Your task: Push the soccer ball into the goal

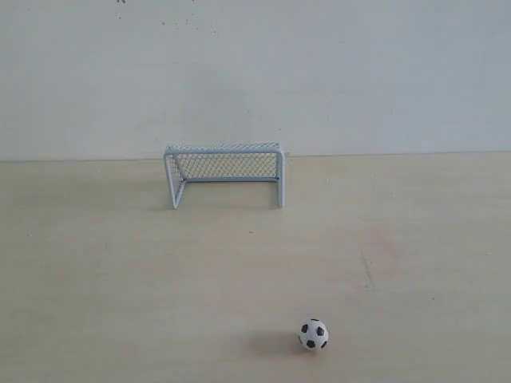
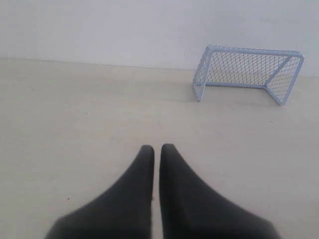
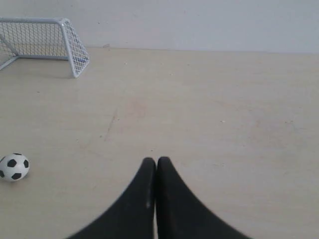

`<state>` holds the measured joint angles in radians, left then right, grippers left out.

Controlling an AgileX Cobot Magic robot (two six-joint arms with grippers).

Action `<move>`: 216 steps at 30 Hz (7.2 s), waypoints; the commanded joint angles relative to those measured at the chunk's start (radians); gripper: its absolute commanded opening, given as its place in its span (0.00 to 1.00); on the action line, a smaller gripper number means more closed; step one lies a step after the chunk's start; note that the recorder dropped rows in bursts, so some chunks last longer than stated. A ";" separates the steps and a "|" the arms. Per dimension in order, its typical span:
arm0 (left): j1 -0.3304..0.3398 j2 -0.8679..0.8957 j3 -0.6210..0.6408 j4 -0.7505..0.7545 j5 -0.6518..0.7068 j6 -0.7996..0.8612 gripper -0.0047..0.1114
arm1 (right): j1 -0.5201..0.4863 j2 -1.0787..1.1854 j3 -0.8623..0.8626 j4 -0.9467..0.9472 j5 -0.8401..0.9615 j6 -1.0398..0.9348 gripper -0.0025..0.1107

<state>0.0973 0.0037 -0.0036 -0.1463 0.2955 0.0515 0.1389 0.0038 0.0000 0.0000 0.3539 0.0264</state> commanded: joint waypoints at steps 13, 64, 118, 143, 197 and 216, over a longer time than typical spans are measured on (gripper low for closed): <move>-0.006 -0.004 0.004 0.006 -0.001 0.001 0.08 | -0.002 -0.004 0.000 -0.006 -0.015 -0.003 0.02; -0.006 -0.004 0.004 0.006 -0.001 0.001 0.08 | 0.141 0.914 -1.047 -0.297 0.564 -0.635 0.02; -0.006 -0.004 0.004 0.006 -0.001 0.001 0.08 | 0.458 1.803 -1.014 0.152 0.446 -1.526 0.02; -0.006 -0.004 0.004 0.006 -0.001 0.001 0.08 | 0.458 1.820 -1.025 0.236 0.504 -1.683 0.02; -0.006 -0.004 0.004 0.006 -0.001 0.001 0.08 | 0.420 1.310 -0.983 -0.023 0.302 -1.264 0.02; -0.006 -0.004 0.004 0.006 -0.001 0.001 0.08 | 0.420 0.643 -0.721 0.522 0.856 -1.105 0.02</move>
<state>0.0973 0.0037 -0.0036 -0.1463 0.2955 0.0515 0.5571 0.6700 -0.7267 0.5001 1.1791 -1.1181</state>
